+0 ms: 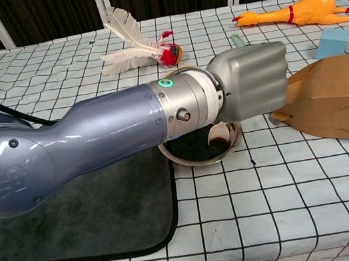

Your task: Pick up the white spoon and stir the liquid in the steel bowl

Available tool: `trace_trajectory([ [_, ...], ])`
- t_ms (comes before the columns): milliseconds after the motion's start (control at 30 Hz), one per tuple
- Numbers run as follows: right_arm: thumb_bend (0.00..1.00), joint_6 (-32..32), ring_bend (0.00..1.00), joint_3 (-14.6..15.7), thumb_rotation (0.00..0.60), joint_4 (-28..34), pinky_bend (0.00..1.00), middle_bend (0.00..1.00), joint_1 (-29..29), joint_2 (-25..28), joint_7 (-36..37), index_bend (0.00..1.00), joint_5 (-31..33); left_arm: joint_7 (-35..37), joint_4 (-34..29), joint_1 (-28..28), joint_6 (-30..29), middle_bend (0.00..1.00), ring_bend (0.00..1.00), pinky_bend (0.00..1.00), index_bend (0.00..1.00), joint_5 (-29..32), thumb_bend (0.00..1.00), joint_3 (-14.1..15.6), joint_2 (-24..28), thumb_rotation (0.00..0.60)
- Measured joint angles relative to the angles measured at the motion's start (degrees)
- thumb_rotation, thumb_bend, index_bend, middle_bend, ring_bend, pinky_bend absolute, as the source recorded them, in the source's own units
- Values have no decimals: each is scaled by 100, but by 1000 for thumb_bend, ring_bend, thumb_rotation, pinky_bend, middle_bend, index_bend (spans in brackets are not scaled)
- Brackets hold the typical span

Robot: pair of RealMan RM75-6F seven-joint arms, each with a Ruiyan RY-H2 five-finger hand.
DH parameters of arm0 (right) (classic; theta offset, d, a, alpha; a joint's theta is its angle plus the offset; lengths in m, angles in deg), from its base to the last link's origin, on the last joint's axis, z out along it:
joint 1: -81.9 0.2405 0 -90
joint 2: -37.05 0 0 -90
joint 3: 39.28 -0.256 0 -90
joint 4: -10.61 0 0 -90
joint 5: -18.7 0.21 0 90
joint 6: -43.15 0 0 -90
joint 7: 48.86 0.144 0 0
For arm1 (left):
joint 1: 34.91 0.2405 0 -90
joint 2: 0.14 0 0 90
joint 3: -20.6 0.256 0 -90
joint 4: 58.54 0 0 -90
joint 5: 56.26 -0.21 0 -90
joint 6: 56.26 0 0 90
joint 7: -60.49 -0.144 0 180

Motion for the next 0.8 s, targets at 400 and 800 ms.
trace_trajectory([
  [400,213,41,139,13,600,-11,255,95,29,-30,-49,0,-26,-62,-853,151,-248,1000,1000,944,745,222,511,105,393,600],
  [800,212,73,139,28,600,2,255,94,46,-52,-90,0,-40,-56,-1420,355,-527,1000,1000,946,745,360,511,357,874,600],
])
